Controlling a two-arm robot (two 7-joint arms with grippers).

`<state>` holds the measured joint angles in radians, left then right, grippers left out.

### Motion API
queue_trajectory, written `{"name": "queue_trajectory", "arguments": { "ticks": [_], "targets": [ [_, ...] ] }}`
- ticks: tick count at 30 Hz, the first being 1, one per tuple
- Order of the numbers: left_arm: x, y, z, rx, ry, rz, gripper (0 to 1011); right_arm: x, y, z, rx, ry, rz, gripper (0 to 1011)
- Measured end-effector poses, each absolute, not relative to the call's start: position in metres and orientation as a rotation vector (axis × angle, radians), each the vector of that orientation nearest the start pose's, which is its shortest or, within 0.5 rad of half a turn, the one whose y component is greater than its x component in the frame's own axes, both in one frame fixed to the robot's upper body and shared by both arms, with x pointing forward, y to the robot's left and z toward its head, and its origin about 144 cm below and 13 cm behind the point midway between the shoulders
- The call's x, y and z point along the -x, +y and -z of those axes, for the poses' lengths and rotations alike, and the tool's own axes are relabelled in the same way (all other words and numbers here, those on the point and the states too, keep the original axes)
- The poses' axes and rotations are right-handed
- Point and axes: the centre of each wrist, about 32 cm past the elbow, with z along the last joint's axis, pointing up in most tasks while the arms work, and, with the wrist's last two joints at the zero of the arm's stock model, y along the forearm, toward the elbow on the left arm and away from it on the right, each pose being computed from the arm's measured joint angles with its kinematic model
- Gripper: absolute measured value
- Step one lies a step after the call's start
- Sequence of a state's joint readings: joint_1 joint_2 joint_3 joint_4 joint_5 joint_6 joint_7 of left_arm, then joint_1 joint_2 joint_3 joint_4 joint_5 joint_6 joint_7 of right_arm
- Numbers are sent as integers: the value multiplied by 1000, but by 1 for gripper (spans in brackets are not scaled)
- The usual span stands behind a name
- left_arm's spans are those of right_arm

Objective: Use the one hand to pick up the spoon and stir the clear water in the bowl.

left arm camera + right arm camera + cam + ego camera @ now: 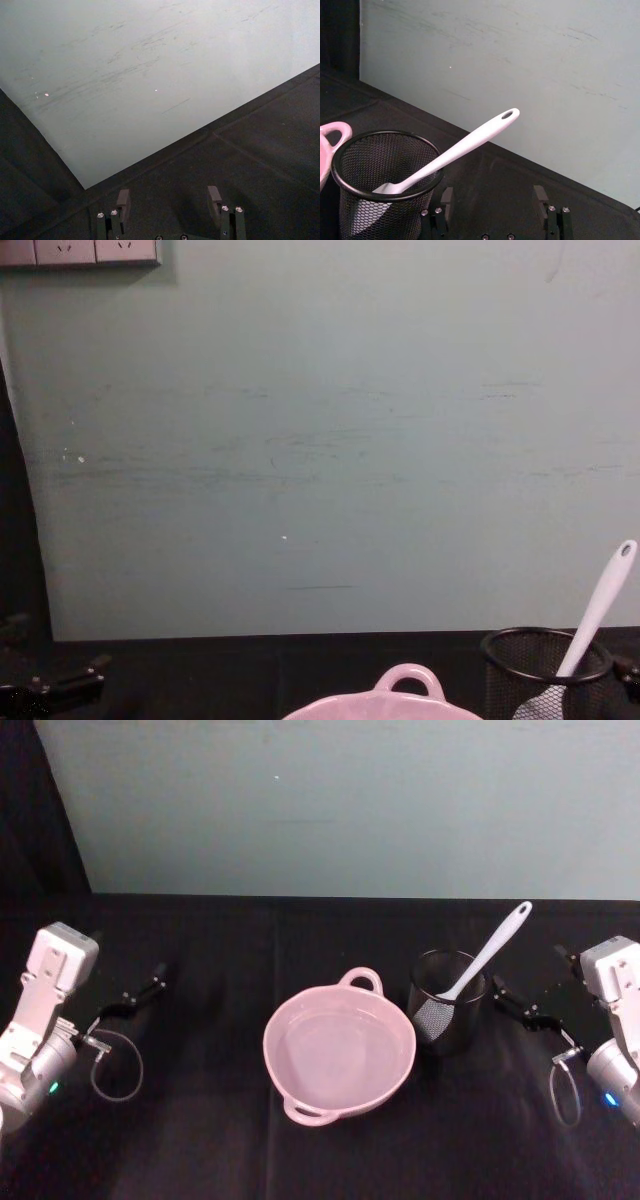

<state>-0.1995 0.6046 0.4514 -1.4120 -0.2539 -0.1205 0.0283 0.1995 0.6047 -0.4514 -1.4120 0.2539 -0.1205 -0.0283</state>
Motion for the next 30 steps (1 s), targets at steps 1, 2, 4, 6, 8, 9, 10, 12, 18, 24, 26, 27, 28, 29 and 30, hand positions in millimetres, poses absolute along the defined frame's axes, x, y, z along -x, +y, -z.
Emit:
{"name": "queue_trajectory", "arguments": {
  "ticks": [1,2,4,6,8,9,10,12,18,24,26,27,28,29,30],
  "targets": [
    [-489,310,-1140,-304,-285,-1248,1005,-489,-310,-1140,305,-285,1248,1003],
    [-489,310,-1140,-304,-285,-1248,1005,-489,-310,-1140,305,-285,1248,1003],
    [-489,310,-1140,-304,-285,-1248,1005,-489,-310,-1140,304,-285,1248,1003],
    [-489,310,-1140,-304,-285,-1248,1005,-489,-310,-1140,305,-285,1248,1003],
    [-489,310,-1140,-304,-285,-1248,1005,-489,-310,-1140,304,-285,1248,1003],
    [-489,310,-1140,-304,-285,-1248,1005,-489,-310,-1140,304,-285,1248,1003],
    [-489,310,-1140,-304,-285,-1248,1005,-489,-310,-1140,304,-285,1248,1003],
    [-489,310,-1140,-305,-285,-1248,1005,-489,-310,-1140,304,-285,1248,1003],
    [-489,310,-1140,-304,-285,-1248,1005,-489,-310,-1140,305,-285,1248,1003],
    [-489,310,-1140,-304,-285,-1248,1005,-489,-310,-1140,304,-285,1248,1003],
    [-489,310,-1140,-304,-285,-1248,1005,-489,-310,-1140,304,-285,1248,1003],
    [-489,310,-1140,-304,-285,-1248,1005,-489,-310,-1140,304,-285,1248,1003],
    [-489,310,-1140,-304,-285,-1248,1005,-489,-310,-1140,304,-285,1248,1003],
    [-489,310,-1140,-305,-285,-1248,1005,-489,-310,-1140,304,-285,1248,1003],
    [-489,310,-1140,-304,-285,-1248,1005,-489,-310,-1140,305,-285,1248,1003]
  ]
}}
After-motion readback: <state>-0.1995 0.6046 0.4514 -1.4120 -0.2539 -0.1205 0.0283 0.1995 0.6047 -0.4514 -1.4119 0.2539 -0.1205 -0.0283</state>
